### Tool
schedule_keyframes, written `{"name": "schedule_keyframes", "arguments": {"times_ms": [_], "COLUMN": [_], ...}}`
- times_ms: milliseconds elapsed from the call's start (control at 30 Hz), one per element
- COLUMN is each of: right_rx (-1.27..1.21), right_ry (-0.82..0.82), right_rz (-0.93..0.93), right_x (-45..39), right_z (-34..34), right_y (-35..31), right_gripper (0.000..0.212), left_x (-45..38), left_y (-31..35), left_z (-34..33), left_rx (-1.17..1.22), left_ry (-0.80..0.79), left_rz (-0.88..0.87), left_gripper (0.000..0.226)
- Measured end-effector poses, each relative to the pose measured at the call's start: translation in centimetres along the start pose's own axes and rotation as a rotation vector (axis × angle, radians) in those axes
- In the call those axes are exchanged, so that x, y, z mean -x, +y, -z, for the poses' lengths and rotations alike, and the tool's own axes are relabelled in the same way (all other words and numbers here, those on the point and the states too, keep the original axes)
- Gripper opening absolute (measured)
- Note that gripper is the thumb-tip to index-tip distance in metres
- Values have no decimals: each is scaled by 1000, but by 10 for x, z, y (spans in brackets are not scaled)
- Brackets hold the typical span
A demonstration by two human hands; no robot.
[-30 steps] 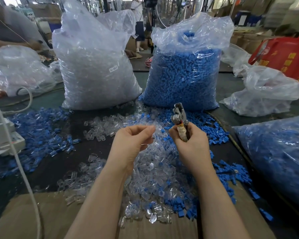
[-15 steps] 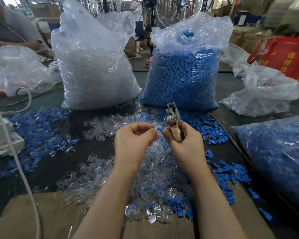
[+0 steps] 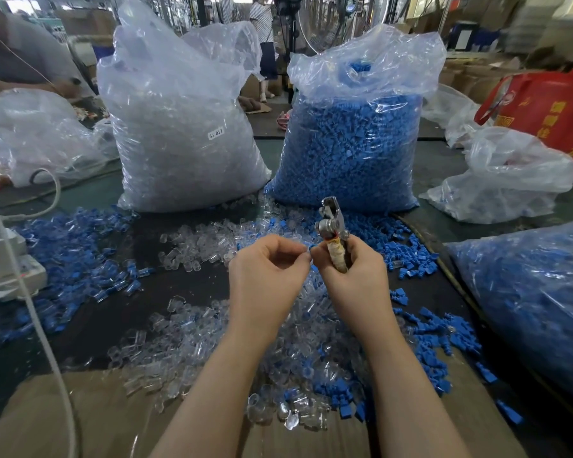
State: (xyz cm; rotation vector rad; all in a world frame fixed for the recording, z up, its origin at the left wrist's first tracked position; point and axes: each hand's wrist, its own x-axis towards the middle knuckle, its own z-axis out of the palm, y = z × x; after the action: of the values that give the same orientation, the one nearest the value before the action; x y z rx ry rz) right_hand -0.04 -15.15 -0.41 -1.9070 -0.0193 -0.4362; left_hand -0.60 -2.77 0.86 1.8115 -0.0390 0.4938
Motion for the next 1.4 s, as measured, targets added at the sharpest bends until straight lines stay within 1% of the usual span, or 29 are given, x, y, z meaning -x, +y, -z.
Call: {"name": "schedule_keyframes", "arguments": {"times_ms": [167,367,433,500,600,733,867,1033,1400], "right_rx": [-39,-75,-75,-75,-20,95,125,119,174], "right_ry": [-37,-127,-148,-163,-195,-254,-298,-330,-347], "right_rz": [18,16,7,-2,-10,22,38,23,41], "right_x": [1,2,1,0,-1,-1,0,3,3], "right_z": [2,5,5,6,10,12,11,11,10], "right_y": [1,-1,-1,0,2,2,-1,-5,-6], "right_gripper": [21,6,10,14,10,4,9,29,27], "left_x": [1,-1,-2,-4,-7,-7,-7,-8,-10], "left_y": [-2,-4,-4,-4,-2,-1,-3,-5,-9], "left_z": [0,2,4,6,10,12,13,12,20], "left_rx": [-35,-58,-53,11,193,329,361,385,396], "left_ry": [-13,25,25,11,-4,-20,-28,-54,-164], "left_rz": [-24,-45,-23,29,91,58,10,-19,-46], "left_gripper": [17,14,14,13,11,6,6,9,12]}}
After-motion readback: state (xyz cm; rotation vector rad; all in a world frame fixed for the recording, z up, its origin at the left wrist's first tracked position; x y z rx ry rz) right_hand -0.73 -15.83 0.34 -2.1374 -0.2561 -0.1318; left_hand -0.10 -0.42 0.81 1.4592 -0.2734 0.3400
